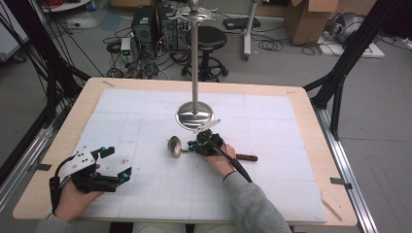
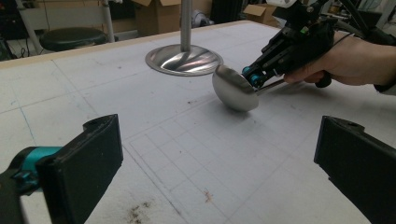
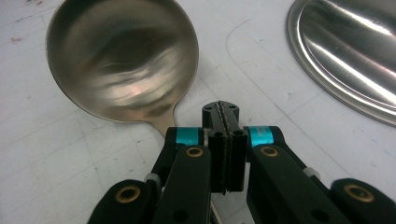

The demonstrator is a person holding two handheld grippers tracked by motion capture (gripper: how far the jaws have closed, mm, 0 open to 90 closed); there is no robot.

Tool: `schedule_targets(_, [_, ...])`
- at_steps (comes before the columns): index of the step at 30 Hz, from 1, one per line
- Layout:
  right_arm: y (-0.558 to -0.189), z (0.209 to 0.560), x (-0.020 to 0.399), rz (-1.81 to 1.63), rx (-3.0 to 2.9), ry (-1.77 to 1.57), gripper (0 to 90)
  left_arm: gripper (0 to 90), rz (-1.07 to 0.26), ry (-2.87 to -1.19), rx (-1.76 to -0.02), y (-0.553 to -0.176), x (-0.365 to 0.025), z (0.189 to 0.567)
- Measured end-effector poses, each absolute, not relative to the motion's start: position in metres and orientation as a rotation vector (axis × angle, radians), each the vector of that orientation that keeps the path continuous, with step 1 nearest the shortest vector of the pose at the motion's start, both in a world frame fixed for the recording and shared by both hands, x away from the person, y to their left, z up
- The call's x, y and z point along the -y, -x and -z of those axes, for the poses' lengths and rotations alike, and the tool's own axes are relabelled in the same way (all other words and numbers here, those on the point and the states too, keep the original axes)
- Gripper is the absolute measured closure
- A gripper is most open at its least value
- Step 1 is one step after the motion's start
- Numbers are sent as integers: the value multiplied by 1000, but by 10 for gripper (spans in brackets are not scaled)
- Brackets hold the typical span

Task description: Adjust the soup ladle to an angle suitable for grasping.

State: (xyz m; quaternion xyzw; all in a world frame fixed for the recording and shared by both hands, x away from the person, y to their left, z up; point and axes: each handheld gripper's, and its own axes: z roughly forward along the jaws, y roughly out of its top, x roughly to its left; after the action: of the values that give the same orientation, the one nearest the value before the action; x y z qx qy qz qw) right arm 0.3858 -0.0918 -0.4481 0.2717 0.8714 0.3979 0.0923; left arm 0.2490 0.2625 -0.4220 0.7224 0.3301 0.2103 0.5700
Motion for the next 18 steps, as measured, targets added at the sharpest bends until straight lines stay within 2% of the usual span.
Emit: schedule_targets(18, [-374, 446, 87, -1122, -2585, -770, 900, 17, -492, -1709, -763, -251, -260, 423])
